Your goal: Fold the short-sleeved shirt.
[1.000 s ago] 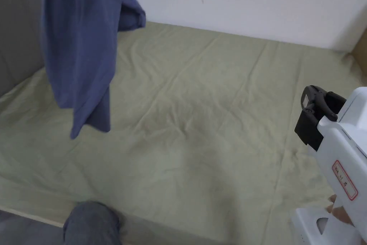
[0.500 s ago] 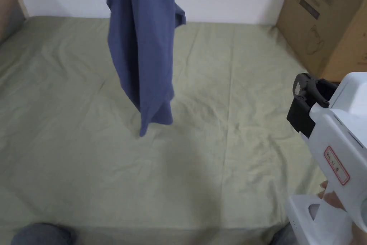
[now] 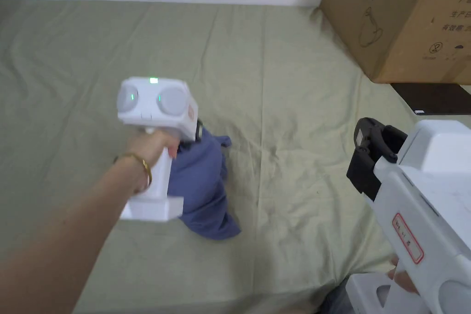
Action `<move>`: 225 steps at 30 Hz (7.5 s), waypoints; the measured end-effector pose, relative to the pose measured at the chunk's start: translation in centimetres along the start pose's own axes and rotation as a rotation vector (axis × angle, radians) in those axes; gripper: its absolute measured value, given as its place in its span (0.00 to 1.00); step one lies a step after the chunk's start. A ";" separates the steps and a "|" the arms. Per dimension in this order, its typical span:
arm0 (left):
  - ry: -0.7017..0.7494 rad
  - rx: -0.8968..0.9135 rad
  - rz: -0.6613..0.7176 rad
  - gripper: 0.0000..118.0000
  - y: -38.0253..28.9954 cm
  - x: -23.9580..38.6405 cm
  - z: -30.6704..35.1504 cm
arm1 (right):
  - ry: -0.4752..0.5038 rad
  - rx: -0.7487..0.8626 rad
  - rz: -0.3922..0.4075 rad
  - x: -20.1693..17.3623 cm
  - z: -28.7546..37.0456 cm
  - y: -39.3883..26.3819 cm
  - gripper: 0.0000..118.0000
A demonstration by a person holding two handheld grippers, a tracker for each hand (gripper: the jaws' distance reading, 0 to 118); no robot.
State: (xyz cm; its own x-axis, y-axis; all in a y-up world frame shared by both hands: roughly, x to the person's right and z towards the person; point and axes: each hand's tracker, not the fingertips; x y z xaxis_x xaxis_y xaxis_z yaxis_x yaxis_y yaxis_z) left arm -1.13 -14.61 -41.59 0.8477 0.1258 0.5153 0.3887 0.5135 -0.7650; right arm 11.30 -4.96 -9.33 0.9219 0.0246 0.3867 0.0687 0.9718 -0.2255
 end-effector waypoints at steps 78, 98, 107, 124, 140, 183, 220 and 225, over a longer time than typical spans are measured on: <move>0.143 -0.057 0.130 1.00 -0.4 -12.5 -5.1 | 0.083 -0.098 0.048 -3.8 -7.2 -3.1 0.00; -0.027 0.168 0.202 0.05 0.7 -12.5 1.7 | 0.145 -0.316 0.044 -3.3 -10.6 -4.7 0.03; -0.014 0.269 0.197 0.05 -0.5 -14.4 8.4 | 0.274 -0.543 0.196 -7.1 -14.7 -8.7 0.98; 0.013 0.253 0.349 0.05 -2.7 -19.4 8.3 | 0.444 -0.830 0.065 -10.7 -18.4 -15.0 0.07; -0.012 0.549 0.337 0.05 0.4 -20.4 22.8 | 0.339 -0.338 0.049 2.5 -10.7 10.3 0.07; 0.189 0.589 0.101 0.05 24.1 -12.7 18.8 | -0.256 -0.012 0.420 -1.0 -28.4 22.9 0.07; 0.196 0.140 0.272 0.77 -20.6 -15.6 8.0 | 0.020 -0.716 -0.031 4.5 -6.0 -12.5 0.44; 0.182 0.341 0.328 1.00 -18.0 -17.4 13.4 | 0.010 -0.506 -0.014 5.0 -5.2 -6.1 0.87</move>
State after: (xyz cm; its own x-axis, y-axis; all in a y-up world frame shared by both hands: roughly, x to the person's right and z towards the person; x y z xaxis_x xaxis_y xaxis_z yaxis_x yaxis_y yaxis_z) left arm -27.72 -14.67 -31.58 0.9664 0.1926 0.1702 -0.0227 0.7235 -0.6900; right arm 17.51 -11.99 -10.64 0.9231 0.0073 0.3845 0.2550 0.7368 -0.6262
